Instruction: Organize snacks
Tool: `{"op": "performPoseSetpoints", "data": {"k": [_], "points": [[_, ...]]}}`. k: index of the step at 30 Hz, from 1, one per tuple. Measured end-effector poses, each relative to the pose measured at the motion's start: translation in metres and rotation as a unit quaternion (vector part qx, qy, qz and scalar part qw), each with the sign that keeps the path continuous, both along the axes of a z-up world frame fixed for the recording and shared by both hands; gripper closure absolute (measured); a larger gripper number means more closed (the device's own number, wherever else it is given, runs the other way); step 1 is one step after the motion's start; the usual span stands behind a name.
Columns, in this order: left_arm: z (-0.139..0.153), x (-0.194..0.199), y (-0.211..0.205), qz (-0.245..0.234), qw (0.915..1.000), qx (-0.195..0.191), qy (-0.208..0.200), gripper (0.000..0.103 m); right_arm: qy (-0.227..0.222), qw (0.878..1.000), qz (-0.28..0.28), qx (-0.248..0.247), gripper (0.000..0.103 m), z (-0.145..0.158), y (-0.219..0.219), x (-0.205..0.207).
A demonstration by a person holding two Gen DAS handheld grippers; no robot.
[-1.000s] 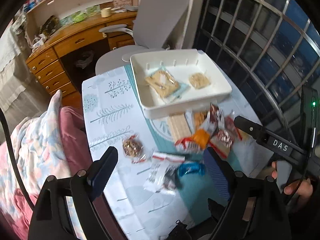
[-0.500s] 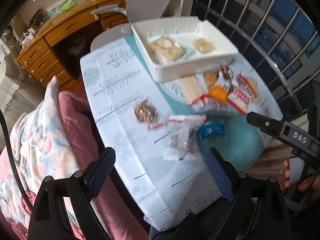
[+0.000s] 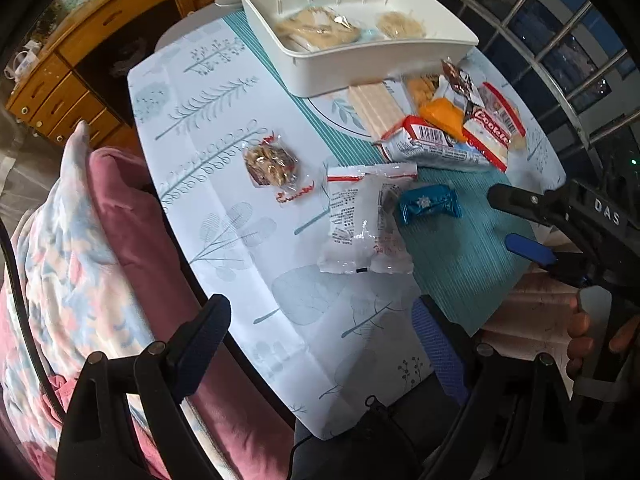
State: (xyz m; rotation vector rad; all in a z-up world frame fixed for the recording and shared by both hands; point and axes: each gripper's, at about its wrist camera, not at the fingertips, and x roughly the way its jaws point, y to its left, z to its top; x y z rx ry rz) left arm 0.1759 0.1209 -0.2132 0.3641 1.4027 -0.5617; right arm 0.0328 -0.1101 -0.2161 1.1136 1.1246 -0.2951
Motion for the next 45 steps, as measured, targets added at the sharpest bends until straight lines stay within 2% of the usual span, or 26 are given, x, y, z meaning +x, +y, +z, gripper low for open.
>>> {"op": "performPoseSetpoints", "data": {"k": [4,7,11,14,16,24,31,33,38,40,45], "points": [[-0.010,0.005,-0.011,-0.006,0.9998,0.008,0.018,0.012,0.021,0.999,-0.018,0.031,0.015,-0.019,-0.010,0.006],[-0.022,0.011,-0.020,-0.009,0.9993,0.020,0.030,0.012,0.032,0.998,-0.023,0.046,0.024,-0.030,-0.016,0.012],[-0.041,0.018,-0.035,-0.007,0.9981,0.031,0.053,0.012,0.049,0.997,-0.008,0.052,0.028,-0.043,-0.019,0.025],[-0.056,0.023,-0.047,-0.004,0.9967,0.045,0.068,0.012,0.060,0.997,0.005,0.055,0.036,-0.051,-0.020,0.035],[-0.068,0.028,-0.055,0.000,0.9950,0.059,0.081,0.012,0.072,0.996,0.020,0.050,0.039,-0.054,-0.019,0.041],[-0.098,0.047,-0.074,0.014,0.9907,0.067,0.118,0.012,0.105,0.992,0.074,0.011,0.052,-0.058,-0.013,0.069],[-0.117,0.067,-0.076,0.040,0.9860,0.062,0.149,0.013,0.121,0.987,0.103,-0.010,0.054,-0.061,-0.007,0.085],[-0.120,0.071,-0.076,0.044,0.9852,0.062,0.154,0.022,0.127,0.986,0.105,-0.015,0.054,-0.062,-0.006,0.088],[-0.129,0.081,-0.072,0.058,0.9808,0.040,0.182,0.035,0.137,0.983,0.116,-0.032,0.057,-0.062,-0.002,0.095],[-0.131,0.083,-0.070,0.064,0.9790,0.032,0.191,0.037,0.137,0.983,0.121,-0.034,0.062,-0.062,0.002,0.101],[-0.134,0.087,-0.063,0.068,0.9776,0.017,0.198,0.047,0.141,0.980,0.134,-0.042,0.064,-0.060,0.011,0.109]]}}
